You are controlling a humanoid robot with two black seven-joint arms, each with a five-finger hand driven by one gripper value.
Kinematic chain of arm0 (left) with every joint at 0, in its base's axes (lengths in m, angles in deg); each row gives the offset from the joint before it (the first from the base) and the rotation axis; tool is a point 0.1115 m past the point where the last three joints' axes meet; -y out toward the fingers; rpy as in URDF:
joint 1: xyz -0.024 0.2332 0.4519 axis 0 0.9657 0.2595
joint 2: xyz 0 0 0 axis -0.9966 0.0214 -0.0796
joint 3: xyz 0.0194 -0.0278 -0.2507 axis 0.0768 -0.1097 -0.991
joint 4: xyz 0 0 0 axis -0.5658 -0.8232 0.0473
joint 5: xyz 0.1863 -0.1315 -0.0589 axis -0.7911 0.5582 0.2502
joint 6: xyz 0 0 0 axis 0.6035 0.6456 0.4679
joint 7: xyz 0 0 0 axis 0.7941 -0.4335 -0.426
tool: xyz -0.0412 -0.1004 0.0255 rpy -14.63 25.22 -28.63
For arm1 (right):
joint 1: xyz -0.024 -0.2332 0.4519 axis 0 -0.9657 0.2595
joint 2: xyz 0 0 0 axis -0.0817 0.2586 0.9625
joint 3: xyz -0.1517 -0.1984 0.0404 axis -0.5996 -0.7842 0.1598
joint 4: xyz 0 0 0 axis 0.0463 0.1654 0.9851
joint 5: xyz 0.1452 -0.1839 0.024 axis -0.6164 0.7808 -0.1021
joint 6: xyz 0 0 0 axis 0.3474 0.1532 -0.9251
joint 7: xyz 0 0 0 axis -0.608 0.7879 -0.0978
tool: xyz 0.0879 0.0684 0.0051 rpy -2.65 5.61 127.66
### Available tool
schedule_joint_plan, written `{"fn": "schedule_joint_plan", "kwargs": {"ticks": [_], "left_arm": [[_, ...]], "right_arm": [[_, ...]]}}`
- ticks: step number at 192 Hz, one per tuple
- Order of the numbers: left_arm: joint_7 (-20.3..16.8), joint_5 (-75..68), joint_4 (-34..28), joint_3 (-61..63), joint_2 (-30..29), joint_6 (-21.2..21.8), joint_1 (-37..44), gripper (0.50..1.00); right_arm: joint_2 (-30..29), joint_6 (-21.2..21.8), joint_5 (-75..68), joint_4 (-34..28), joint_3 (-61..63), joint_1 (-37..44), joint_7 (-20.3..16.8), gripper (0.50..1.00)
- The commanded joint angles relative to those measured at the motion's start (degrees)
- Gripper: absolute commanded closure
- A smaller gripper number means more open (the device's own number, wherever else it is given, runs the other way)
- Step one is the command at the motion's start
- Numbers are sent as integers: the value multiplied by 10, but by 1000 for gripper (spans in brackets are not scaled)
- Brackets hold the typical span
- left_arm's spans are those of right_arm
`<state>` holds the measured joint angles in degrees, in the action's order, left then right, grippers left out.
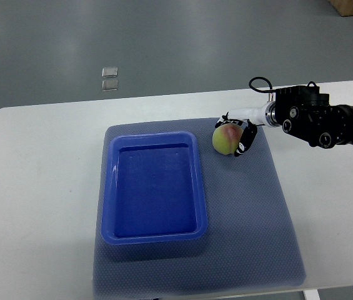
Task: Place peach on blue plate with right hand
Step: 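Reach the right hand to the peach and close fingers around it, then lift the peach upward with the right hand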
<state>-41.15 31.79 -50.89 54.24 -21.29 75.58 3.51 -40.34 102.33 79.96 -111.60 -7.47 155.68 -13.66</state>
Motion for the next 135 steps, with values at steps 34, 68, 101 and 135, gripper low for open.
{"fn": "schedule_joint_plan", "kwargs": {"ticks": [34,68,101,135], "left_arm": [[0,0,-1,0,0,-1,0,500],[0,0,-3,-1,0,0,0,500],[0,0,-5,-1,0,0,1,500],[0,0,0,0,0,0,1,500]], "right_arm": [[6,0,-8,-5,4,4,5,1000],[59,39,-14,-62,31,61,20,1000],[167,115,-43,-165,46,178,19,1000],[255,185,-49,-239,43,278,14,1000]]}}
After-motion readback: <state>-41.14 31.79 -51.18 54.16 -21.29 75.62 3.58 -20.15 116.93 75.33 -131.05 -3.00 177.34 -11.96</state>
